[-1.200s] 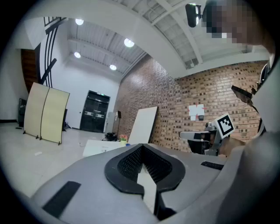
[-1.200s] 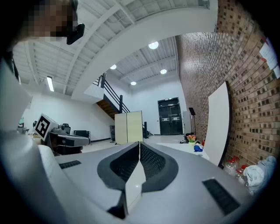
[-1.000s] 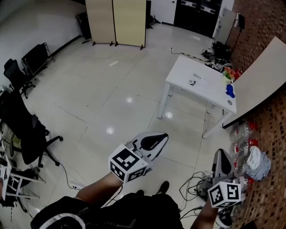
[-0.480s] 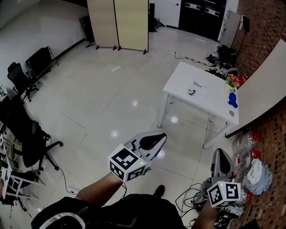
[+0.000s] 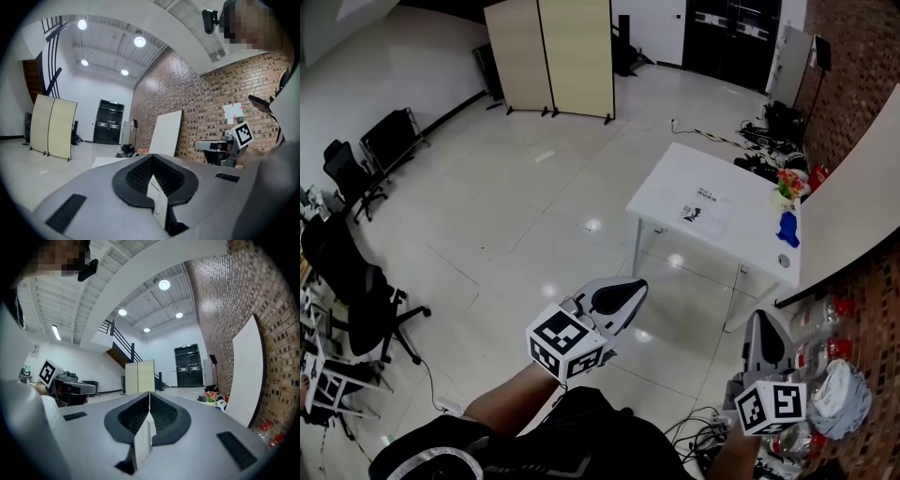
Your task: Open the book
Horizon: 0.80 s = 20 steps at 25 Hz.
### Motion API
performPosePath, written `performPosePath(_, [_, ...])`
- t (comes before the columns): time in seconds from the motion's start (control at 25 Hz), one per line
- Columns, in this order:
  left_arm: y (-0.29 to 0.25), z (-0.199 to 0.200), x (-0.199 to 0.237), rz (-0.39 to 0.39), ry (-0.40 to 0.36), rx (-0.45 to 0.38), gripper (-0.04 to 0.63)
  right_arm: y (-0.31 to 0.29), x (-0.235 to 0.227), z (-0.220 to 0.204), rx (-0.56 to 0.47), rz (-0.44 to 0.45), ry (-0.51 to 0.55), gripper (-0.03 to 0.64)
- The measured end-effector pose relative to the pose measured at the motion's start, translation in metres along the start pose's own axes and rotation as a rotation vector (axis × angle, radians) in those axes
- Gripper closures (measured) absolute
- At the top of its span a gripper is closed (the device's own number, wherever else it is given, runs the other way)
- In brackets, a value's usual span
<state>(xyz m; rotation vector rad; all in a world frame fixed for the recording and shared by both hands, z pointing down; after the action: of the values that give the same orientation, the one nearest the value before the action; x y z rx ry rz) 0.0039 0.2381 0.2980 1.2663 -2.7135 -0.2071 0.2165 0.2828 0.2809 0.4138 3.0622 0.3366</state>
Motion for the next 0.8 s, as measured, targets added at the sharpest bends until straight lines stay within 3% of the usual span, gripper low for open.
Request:
performPosePath(0.4, [-0.08, -0.016, 0.055, -0.014, 0.0, 0.019, 0.598, -0.077, -0.053, -0.03, -0.002, -0.003, -0.027, 0.617])
performPosePath(0.8, [-0.162, -0.02, 0.154, -0.087, 0.039, 0.007, 0.598, -0.194, -0.078, -0.051, 0.026, -0.076, 0.002, 0.616])
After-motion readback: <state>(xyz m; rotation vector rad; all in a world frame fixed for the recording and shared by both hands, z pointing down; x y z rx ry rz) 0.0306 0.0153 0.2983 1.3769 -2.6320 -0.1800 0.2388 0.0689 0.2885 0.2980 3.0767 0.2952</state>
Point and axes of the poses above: the fingertips, and each gripper's own axes: y backward along the fingers, x to its left, z out of its top, the point moved 2 cm from there along y, backward along the fingers, and after that the axes turned 14 degrees about -x, right-handed, at the moved point
